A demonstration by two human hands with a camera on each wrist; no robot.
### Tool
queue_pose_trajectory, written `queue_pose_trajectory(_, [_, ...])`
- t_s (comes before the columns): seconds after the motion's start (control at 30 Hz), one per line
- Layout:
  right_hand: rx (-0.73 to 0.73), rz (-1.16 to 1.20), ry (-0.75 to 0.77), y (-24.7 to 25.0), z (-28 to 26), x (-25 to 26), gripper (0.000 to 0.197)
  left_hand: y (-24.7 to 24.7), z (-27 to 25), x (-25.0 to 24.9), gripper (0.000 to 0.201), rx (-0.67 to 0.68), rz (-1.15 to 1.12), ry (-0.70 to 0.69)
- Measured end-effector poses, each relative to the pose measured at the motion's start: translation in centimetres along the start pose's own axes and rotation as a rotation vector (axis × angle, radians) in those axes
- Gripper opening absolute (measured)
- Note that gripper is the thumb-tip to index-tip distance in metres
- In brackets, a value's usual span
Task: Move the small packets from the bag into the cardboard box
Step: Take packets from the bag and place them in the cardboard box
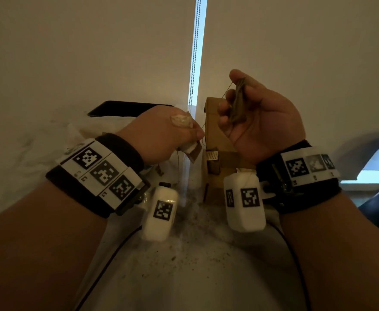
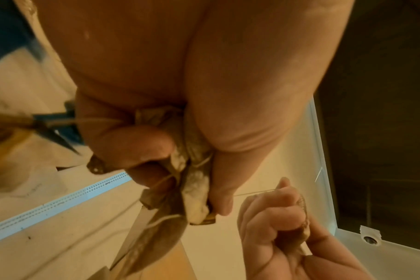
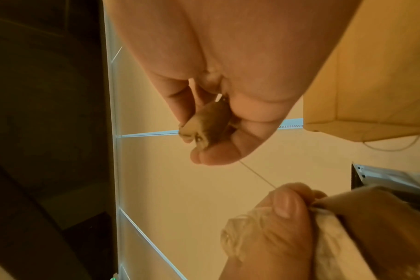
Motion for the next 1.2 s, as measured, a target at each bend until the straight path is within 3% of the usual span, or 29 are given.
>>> queue_pose_trajectory(0.43, [-0.070,-0.105,0.086,1.3,0.8,-0.2,0.025,0.3,-0.1,0.1,0.015,0.002,0.025,0.025])
queue_pose_trajectory(0.63, [-0.322,-0.351,0.048,3.7,1.4,-0.8,0.020,0.1,-0.6,-1.6,0.010,0.017,0.024,-0.112])
queue_pose_trajectory(0.8, [-0.232,-0.646,-0.020,3.4,1.5,-1.4,0.017,0.4,-0.5,-2.2,0.011,-0.113,-0.165,-0.121])
queue_pose_trajectory(0.87, [-0.137,-0.660,-0.008,2.5,1.3,-1.5,0.024,0.4,-0.4,-2.2,0.008,-0.164,-0.221,-0.069])
queue_pose_trajectory(0.93, [-0.103,-0.647,0.009,1.9,1.2,-1.8,0.028,0.3,0.0,-1.8,0.018,-0.189,-0.258,-0.025])
queue_pose_trajectory(1.2, [-0.045,-0.609,-0.045,1.3,1.1,-2.2,0.017,0.1,0.3,-1.1,0.019,-0.238,-0.241,0.007])
Point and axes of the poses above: each hand's wrist, its own z-axis towards the middle knuckle, its own y-axis out of the back of the hand, x = y × z, the point moved 4 cm from there along z, towards the middle knuckle, and after that the axes turned 5 degrees about z, right-handed, at the moved point
